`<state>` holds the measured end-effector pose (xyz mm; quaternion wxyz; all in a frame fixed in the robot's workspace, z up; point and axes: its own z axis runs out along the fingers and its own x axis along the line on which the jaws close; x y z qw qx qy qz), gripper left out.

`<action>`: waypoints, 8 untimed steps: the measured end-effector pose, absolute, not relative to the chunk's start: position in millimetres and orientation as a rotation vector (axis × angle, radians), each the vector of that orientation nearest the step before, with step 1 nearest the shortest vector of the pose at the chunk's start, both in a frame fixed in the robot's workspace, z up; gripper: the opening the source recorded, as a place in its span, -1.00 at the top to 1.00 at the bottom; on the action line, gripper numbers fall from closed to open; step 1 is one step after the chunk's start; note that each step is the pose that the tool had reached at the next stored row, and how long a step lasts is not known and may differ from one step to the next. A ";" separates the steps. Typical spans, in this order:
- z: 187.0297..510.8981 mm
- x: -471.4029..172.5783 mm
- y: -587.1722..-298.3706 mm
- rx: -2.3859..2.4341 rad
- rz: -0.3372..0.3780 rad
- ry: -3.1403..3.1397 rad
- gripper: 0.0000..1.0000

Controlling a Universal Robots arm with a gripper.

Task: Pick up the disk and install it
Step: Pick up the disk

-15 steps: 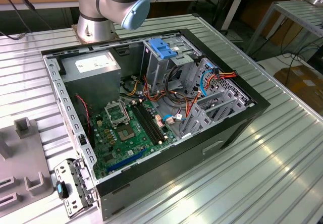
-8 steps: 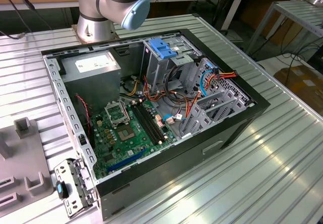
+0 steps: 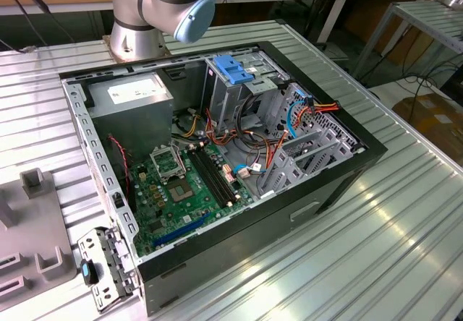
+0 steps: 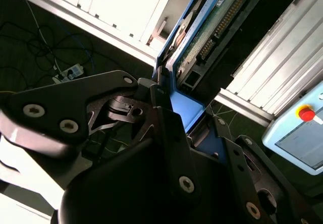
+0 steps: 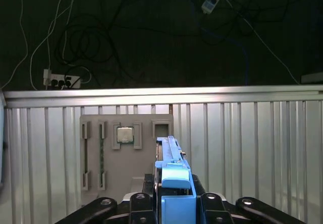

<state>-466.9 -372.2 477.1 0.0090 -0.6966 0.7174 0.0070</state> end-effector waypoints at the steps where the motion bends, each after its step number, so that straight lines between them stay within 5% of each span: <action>1: 478.2 -466.9 -372.2 -2.176 0.022 2.241 0.25; 8: 487.3 -466.9 -372.2 -2.176 0.022 2.241 0.25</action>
